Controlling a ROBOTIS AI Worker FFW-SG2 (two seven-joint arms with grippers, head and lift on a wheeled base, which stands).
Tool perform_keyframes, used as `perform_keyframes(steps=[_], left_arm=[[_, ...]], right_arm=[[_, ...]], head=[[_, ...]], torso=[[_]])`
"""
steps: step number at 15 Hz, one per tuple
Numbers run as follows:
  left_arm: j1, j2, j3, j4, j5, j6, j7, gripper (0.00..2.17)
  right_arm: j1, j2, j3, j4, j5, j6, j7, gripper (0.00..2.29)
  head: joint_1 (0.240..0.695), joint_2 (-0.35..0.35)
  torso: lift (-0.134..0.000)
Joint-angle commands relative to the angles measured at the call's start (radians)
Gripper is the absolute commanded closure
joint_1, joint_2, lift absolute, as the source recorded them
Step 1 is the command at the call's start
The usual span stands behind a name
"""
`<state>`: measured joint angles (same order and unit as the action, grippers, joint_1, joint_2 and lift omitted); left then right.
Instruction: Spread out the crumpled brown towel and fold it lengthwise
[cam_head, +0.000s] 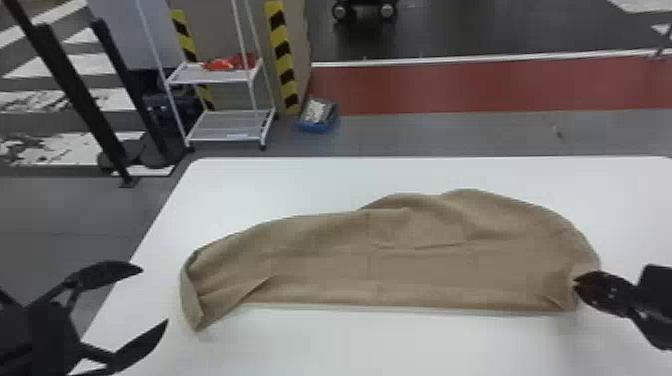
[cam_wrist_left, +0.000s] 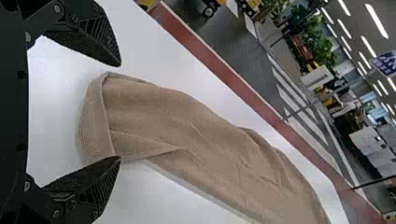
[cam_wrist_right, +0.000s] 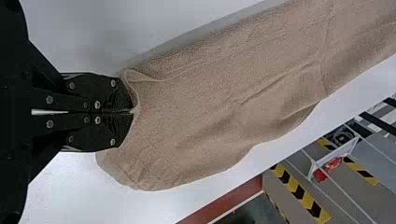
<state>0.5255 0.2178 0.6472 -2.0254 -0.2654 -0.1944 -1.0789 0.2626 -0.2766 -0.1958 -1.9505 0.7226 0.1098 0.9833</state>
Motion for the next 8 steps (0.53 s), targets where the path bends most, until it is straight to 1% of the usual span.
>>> perform_keyframes(steps=[1, 2, 3, 4, 5, 6, 7, 8], left_arm=[[0.053, -0.009, -0.052, -0.030, -0.005, -0.110, 0.011, 0.21], [0.068, -0.006, -0.086, -0.042, -0.041, -0.156, 0.025, 0.21], [0.076, -0.002, -0.126, -0.056, -0.086, -0.162, 0.042, 0.22], [0.077, 0.002, -0.152, -0.065, -0.115, -0.165, 0.042, 0.28], [0.077, 0.009, -0.164, -0.068, -0.129, -0.187, 0.042, 0.28], [0.070, 0.020, -0.184, -0.070, -0.141, -0.190, 0.044, 0.27], [0.054, 0.031, -0.210, -0.070, -0.184, -0.187, 0.044, 0.27], [0.036, 0.037, -0.230, -0.068, -0.222, -0.147, 0.048, 0.28]], right_arm=[[-0.006, 0.013, 0.012, 0.001, 0.009, 0.003, 0.000, 2.25], [-0.008, 0.020, 0.015, -0.001, 0.017, 0.006, 0.000, 2.25], [-0.008, 0.024, 0.016, -0.002, 0.020, 0.006, 0.000, 2.25], [-0.008, 0.027, 0.019, -0.002, 0.021, 0.009, 0.000, 2.25], [-0.008, 0.030, 0.021, -0.005, 0.021, 0.012, 0.000, 2.25], [-0.005, 0.031, 0.024, -0.011, 0.024, 0.015, 0.002, 2.25], [0.000, 0.033, 0.023, -0.016, 0.028, 0.018, 0.000, 2.25], [0.001, 0.036, 0.026, -0.019, 0.028, 0.018, 0.000, 2.25]], head=[[0.695, 0.124], [0.695, 0.124], [0.695, 0.092], [0.695, 0.073], [0.695, 0.050], [0.695, 0.034], [0.695, 0.010], [0.695, 0.003]], torso=[[-0.123], [-0.123], [-0.123], [-0.123], [-0.123], [-0.123], [-0.123], [-0.123]])
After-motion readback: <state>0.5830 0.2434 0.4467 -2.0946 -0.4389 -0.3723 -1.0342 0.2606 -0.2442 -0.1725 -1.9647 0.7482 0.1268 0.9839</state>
